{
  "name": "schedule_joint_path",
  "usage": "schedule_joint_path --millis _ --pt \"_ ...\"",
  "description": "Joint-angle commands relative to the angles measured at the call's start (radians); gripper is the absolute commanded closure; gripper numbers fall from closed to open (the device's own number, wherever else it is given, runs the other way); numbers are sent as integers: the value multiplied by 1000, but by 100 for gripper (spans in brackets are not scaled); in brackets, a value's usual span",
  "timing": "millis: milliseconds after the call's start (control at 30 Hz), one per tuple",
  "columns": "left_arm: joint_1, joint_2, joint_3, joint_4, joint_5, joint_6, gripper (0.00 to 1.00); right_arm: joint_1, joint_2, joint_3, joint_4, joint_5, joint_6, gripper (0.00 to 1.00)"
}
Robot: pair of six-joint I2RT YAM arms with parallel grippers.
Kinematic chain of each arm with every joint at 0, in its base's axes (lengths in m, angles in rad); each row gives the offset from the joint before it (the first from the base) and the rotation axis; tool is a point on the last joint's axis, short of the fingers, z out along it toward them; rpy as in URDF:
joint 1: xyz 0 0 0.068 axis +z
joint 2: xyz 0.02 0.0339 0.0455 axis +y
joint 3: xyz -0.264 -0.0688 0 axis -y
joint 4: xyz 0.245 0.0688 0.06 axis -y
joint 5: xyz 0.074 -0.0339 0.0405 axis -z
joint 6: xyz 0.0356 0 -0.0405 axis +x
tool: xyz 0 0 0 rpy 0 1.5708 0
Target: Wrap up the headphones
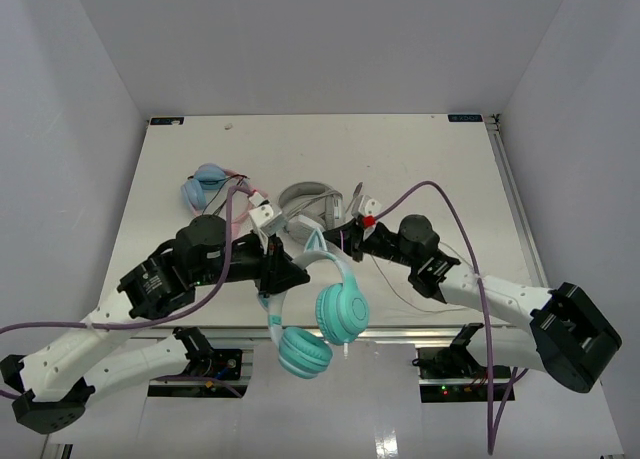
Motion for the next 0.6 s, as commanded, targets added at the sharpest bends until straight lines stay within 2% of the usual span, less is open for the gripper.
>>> schedule_joint_path --millis 0,67,167,267,367,567 --pt "0 66 11 -23 -87 26 100 -19 4 209 -363 125 -102 92" --pt "0 103 19 -78 -193 32 100 -21 -6 299 -511 183 -121 92" --pt "0 192 29 -152 -422 21 100 -21 -31 399 -691 235 -119 92" --pt "0 314 34 -200 -609 7 100 -21 -48 477 -802 241 -92 92" --pt "-1 408 43 -248 -736 -24 100 -21 -64 516 -894 228 -72 92" --pt "0 513 95 -351 -979 -150 100 -20 -130 500 -953 162 -26 92"
